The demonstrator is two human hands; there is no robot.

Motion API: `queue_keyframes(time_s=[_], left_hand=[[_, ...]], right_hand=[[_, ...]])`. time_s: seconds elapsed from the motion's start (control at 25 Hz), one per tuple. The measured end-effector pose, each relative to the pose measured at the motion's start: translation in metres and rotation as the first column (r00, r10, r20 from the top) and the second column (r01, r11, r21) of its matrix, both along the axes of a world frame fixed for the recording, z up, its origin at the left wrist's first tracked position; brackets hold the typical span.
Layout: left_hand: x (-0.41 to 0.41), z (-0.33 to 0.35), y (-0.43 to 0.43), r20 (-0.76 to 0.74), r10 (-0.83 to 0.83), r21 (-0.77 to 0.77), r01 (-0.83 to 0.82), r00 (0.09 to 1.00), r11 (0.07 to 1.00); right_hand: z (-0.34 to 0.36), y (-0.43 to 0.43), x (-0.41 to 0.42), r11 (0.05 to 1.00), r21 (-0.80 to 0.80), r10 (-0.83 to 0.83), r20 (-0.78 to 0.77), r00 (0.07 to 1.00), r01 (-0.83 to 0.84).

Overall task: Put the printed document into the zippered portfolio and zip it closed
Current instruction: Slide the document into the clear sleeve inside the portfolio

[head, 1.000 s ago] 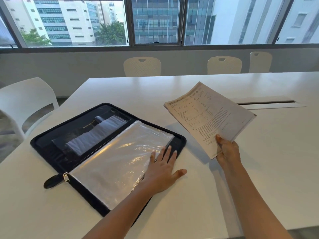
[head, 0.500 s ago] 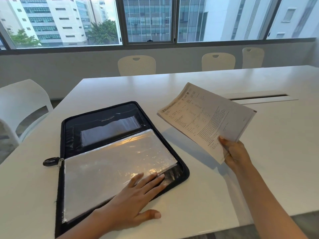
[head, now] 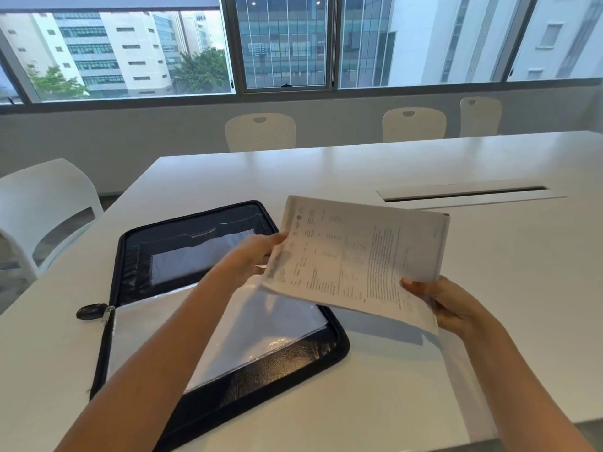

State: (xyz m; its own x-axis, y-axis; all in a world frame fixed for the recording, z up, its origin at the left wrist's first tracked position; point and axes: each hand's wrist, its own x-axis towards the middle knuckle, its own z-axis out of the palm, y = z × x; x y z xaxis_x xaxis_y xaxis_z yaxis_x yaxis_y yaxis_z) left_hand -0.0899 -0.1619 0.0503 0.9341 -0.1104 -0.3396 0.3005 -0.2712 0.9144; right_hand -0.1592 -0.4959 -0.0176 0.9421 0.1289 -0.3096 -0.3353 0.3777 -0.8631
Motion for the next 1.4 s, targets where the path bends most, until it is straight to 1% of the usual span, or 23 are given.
queue_keyframes(time_s=[0.04, 0.08, 0.16, 0.24, 0.36, 0.44, 0.52, 0.6, 0.64, 0.68, 0.72, 0.76, 0.8, 0.84, 0.92, 1.0, 1.08, 1.16, 1.28, 1.36, 1.4], left_hand=[[0.006, -0.006, -0.003, -0.083, -0.007, -0.085, 0.000, 0.997, 0.996], [0.006, -0.013, -0.005, -0.116, 0.001, -0.136, -0.017, 0.993, 0.991], [0.003, -0.025, -0.011, -0.116, 0.033, -0.189, -0.054, 0.993, 0.980], [0.001, -0.032, -0.018, -0.091, 0.083, -0.214, -0.101, 0.992, 0.972], [0.003, -0.037, -0.025, -0.076, 0.176, -0.195, -0.188, 0.981, 0.963], [0.005, -0.038, -0.028, -0.062, 0.221, -0.162, -0.228, 0.973, 0.960], [0.004, -0.041, -0.033, 0.006, 0.265, -0.106, -0.263, 0.964, 0.959], [0.002, -0.045, -0.038, 0.171, 0.281, 0.012, -0.287, 0.944, 0.958], [-0.001, -0.048, -0.039, 0.258, 0.254, 0.126, -0.293, 0.932, 0.948], [-0.005, -0.051, -0.041, 0.315, 0.198, 0.283, -0.291, 0.928, 0.914], [-0.009, -0.057, -0.042, 0.333, 0.127, 0.469, -0.281, 0.934, 0.837], [-0.015, -0.065, -0.043, 0.307, 0.066, 0.621, -0.252, 0.950, 0.742], [-0.020, -0.074, -0.044, 0.266, 0.018, 0.716, -0.210, 0.964, 0.666], [-0.027, -0.081, -0.045, 0.220, -0.029, 0.772, -0.156, 0.975, 0.616], [-0.041, -0.096, -0.049, 0.136, -0.109, 0.836, -0.055, 0.985, 0.546], [-0.049, -0.109, -0.051, 0.144, -0.132, 0.864, -0.060, 0.981, 0.501], [-0.050, -0.112, -0.049, 0.209, -0.114, 0.840, -0.118, 0.971, 0.530], [-0.048, -0.110, -0.048, 0.273, -0.080, 0.786, -0.174, 0.959, 0.594], [-0.048, -0.104, -0.046, 0.388, 0.025, 0.657, -0.296, 0.921, 0.693], [-0.049, -0.093, -0.044, 0.461, 0.098, 0.574, -0.381, 0.882, 0.725], [-0.050, -0.086, -0.042, 0.472, 0.122, 0.564, -0.405, 0.873, 0.720]], right_hand=[[0.002, -0.002, 0.001, 1.000, 0.005, 0.029, -0.004, 1.000, -0.029], [0.004, -0.003, 0.001, 0.999, 0.000, 0.051, -0.005, 0.999, -0.051], [0.007, -0.007, 0.003, 0.996, -0.043, 0.075, -0.006, 0.997, -0.075], [0.010, -0.012, 0.008, 0.985, -0.147, 0.089, 0.011, 0.996, -0.087], [0.014, -0.016, 0.022, 0.959, -0.282, 0.032, 0.032, 0.999, -0.022], [0.016, -0.016, 0.032, 0.949, -0.316, -0.011, 0.045, 0.999, 0.025], [0.018, -0.017, 0.042, 0.937, -0.348, -0.023, 0.043, 0.999, 0.036], [0.021, -0.020, 0.051, 0.935, -0.350, -0.051, 0.039, 0.998, 0.061], [0.023, -0.023, 0.056, 0.937, -0.337, -0.081, 0.040, 0.996, 0.090], [0.024, -0.028, 0.060, 0.937, -0.326, -0.114, 0.046, 0.992, 0.122], [0.025, -0.034, 0.064, 0.936, -0.318, -0.143, 0.051, 0.988, 0.152], [0.027, -0.038, 0.066, 0.934, -0.312, -0.165, 0.055, 0.985, 0.174], [0.027, -0.043, 0.068, 0.931, -0.310, -0.183, 0.056, 0.981, 0.192], [0.028, -0.047, 0.069, 0.929, -0.313, -0.190, 0.052, 0.980, 0.197], [0.026, -0.052, 0.071, 0.931, -0.305, -0.197, 0.047, 0.979, 0.202], [0.025, -0.055, 0.071, 0.935, -0.288, -0.203, 0.043, 0.978, 0.206], [0.022, -0.056, 0.072, 0.938, -0.277, -0.206, 0.034, 0.978, 0.207], [0.021, -0.056, 0.072, 0.942, -0.265, -0.205, 0.023, 0.978, 0.204], [0.020, -0.052, 0.069, 0.948, -0.261, -0.185, 0.004, 0.983, 0.180], [0.020, -0.052, 0.068, 0.952, -0.256, -0.170, 0.004, 0.985, 0.165], [0.020, -0.052, 0.068, 0.953, -0.255, -0.169, 0.006, 0.986, 0.165]])
